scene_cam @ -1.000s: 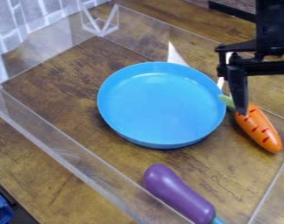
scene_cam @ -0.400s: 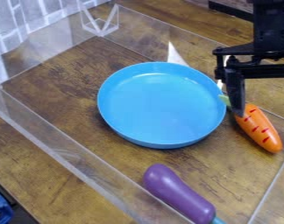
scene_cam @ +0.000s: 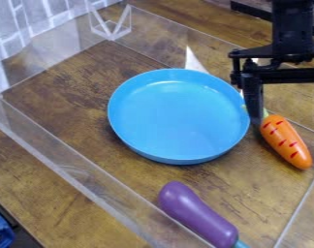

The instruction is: Remove the carrot from the blue tray and put it on the table

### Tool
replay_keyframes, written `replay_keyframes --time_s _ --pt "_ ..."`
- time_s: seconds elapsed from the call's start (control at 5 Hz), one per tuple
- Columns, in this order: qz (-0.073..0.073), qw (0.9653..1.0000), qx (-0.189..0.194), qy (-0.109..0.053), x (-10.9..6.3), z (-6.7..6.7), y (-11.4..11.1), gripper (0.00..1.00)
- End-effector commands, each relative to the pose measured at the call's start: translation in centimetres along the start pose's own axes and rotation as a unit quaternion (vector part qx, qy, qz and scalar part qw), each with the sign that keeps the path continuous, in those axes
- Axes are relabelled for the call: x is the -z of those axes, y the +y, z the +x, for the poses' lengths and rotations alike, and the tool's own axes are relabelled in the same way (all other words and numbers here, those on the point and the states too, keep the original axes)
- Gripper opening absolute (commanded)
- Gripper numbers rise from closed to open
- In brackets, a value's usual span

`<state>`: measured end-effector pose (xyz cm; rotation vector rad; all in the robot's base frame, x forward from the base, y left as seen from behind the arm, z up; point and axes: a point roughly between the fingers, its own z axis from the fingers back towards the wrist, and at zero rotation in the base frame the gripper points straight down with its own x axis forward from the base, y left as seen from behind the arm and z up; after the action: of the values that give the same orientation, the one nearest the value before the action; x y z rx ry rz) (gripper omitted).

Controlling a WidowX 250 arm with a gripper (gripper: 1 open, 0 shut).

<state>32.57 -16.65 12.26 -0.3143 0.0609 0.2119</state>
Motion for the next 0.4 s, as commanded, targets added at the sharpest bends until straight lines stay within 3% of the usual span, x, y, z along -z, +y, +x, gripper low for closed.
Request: replay_keyframes --time_s 0.0,0.2 --pt "-0.007 0.9998 0.003 -0.018 -1.10 0.19 -0.24 1.00" --pt "-0.004 0.9998 0.000 -0.017 -0.25 0.40 -0.32 1.00"
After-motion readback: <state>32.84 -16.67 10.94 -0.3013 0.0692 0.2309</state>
